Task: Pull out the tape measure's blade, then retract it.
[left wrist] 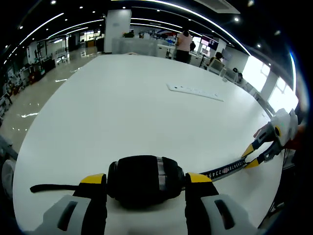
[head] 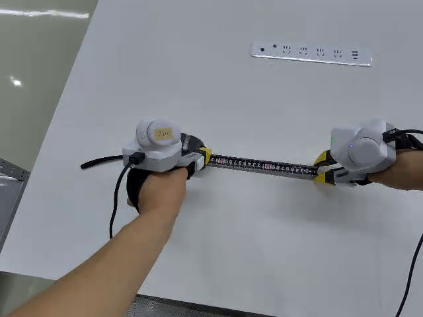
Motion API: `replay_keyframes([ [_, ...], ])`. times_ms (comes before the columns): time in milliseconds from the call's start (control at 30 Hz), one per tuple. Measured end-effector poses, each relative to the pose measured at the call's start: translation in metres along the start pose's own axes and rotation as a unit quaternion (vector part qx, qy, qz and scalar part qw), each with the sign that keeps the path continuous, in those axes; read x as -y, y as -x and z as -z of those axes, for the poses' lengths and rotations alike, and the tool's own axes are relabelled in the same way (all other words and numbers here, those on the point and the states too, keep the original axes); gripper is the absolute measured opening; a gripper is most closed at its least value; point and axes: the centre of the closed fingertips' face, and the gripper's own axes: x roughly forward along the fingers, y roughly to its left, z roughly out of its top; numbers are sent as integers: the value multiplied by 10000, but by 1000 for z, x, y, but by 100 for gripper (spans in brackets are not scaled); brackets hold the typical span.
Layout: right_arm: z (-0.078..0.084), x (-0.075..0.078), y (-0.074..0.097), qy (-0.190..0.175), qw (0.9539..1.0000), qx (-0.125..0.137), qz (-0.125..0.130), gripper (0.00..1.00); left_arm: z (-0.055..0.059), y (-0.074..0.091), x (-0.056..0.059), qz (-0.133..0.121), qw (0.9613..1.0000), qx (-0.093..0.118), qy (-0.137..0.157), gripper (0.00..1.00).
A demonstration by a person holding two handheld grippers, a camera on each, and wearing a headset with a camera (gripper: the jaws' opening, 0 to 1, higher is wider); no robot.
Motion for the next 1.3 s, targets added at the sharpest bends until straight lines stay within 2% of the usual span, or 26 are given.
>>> replay_keyframes([
  [433, -1, -1, 0, 32, 10000, 3, 30, 16, 0, -1, -1, 11, 10000, 8, -31, 61],
  [833, 0, 0, 0, 204, 9997, -32, 128, 14, 0, -1, -2, -15, 9999, 42, -148, 58],
  [1300, -9, 2, -4, 192, 9997, 25, 161, 14, 0, -1, -2, 4, 9998, 80, -166, 58],
])
